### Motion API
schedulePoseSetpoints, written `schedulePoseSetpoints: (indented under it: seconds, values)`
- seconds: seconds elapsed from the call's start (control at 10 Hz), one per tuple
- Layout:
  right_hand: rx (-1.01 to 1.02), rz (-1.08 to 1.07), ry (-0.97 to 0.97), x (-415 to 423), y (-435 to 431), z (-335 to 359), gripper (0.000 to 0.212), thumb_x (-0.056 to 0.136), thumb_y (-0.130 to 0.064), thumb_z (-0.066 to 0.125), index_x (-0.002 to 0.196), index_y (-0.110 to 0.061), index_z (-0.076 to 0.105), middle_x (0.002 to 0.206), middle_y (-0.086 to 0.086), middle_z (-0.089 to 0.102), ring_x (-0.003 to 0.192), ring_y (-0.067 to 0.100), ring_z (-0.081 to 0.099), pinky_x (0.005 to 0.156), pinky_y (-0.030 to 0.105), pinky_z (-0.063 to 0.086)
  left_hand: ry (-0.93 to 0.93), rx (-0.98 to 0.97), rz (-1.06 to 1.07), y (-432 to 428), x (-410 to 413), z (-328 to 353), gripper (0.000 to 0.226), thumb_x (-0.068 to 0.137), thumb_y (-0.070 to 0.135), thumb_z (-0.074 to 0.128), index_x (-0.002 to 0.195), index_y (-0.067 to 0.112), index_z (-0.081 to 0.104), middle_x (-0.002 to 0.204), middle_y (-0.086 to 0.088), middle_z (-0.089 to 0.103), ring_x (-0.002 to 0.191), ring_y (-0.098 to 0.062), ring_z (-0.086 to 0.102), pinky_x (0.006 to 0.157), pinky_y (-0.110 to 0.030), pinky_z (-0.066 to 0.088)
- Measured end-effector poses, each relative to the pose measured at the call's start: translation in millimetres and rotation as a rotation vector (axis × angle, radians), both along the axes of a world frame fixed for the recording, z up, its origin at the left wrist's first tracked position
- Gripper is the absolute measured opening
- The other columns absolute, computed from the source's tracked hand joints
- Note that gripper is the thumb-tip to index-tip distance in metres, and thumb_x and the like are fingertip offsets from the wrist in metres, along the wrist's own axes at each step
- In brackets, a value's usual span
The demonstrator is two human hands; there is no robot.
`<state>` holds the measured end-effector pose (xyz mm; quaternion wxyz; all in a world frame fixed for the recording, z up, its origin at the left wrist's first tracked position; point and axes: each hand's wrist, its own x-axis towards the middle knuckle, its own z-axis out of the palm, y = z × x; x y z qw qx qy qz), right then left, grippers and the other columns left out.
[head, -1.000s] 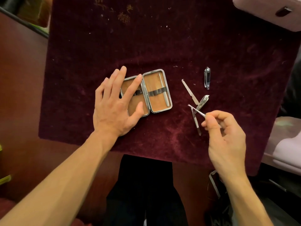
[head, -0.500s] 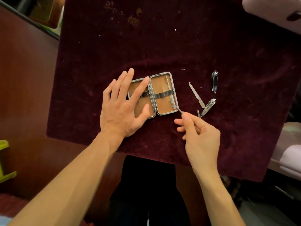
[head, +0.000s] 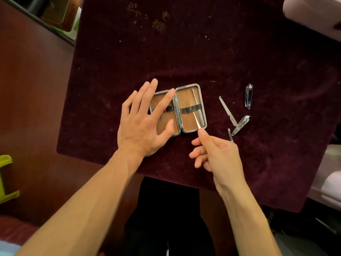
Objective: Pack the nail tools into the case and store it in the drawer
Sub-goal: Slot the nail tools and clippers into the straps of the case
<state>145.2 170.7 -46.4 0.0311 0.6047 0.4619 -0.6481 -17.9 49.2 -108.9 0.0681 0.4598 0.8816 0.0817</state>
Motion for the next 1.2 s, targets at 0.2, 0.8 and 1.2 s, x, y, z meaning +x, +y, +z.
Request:
schedulePoseSetpoints:
  seconds: [0.2,0.8,1.2]
  values:
    - [-0.032,0.002,0.0,-11,3,-5,0.045,0.102,-0.048,0.067,0.071,-0.018,0.081,0.061,0.008,0.077,0.04,0.008,0.06,0.037,0.01,0.037,0.008,0.001,0.0,-1,-1,-1,0.069,0.096,0.055,0.045,0.161,0.036,0.03,0.17,-0.01,0.027,0.157,-0.027,0.027,0.126,-0.047,0.024]
    - [0.051,0.188,-0.083,12,10,-4,0.038,0.1,-0.053,0.067,0.081,-0.025,0.084,0.07,-0.001,0.081,0.038,0.004,0.057,0.058,0.011,0.042,0.005,0.008,0.002,-1,-1,-2,0.07,0.095,0.055,0.046,0.161,0.036,0.03,0.17,-0.009,0.027,0.157,-0.027,0.027,0.125,-0.047,0.025]
    - [0.117,0.15,-0.039,-2,6,-13,0.034,0.101,-0.044,0.07,0.08,-0.021,0.084,0.066,-0.001,0.08,0.034,0.0,0.049,0.053,0.009,0.052,0.006,0.018,0.007,0,0,0,0.07,0.095,0.054,0.048,0.16,0.035,0.033,0.169,-0.01,0.028,0.156,-0.027,0.028,0.125,-0.047,0.026]
